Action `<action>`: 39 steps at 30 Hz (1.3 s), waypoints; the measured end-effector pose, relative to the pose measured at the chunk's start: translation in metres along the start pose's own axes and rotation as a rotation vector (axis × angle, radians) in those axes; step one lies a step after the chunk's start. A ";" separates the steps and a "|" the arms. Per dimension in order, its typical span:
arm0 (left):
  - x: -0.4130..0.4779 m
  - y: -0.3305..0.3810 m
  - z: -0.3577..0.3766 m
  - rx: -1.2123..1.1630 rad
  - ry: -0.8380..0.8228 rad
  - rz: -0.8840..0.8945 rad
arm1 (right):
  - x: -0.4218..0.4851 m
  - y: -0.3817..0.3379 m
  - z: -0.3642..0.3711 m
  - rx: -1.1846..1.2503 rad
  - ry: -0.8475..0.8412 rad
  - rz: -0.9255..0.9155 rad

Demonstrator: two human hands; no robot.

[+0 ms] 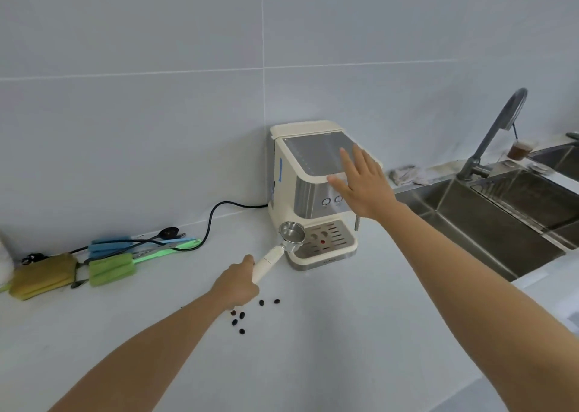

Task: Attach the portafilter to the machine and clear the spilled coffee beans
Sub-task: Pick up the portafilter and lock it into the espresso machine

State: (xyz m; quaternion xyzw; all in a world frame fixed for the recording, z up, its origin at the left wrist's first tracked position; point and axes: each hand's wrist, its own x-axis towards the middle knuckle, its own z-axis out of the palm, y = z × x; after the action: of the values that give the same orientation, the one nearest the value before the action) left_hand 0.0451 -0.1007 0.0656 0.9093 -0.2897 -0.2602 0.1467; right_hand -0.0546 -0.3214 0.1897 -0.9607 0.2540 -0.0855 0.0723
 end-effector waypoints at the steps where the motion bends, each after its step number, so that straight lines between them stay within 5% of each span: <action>1: 0.005 0.005 -0.001 0.006 -0.010 0.008 | 0.004 0.003 -0.001 -0.031 -0.039 -0.012; 8: 0.039 0.032 -0.006 0.004 -0.033 0.050 | 0.027 0.024 0.003 -0.077 -0.197 -0.082; 39: 0.109 0.063 -0.026 -0.181 -0.154 0.164 | 0.066 0.048 0.004 -0.166 -0.221 -0.185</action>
State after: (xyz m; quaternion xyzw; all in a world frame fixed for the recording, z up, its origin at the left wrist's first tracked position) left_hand 0.1070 -0.2127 0.0710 0.8430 -0.3488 -0.3412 0.2264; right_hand -0.0203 -0.3952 0.1849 -0.9863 0.1609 0.0358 0.0118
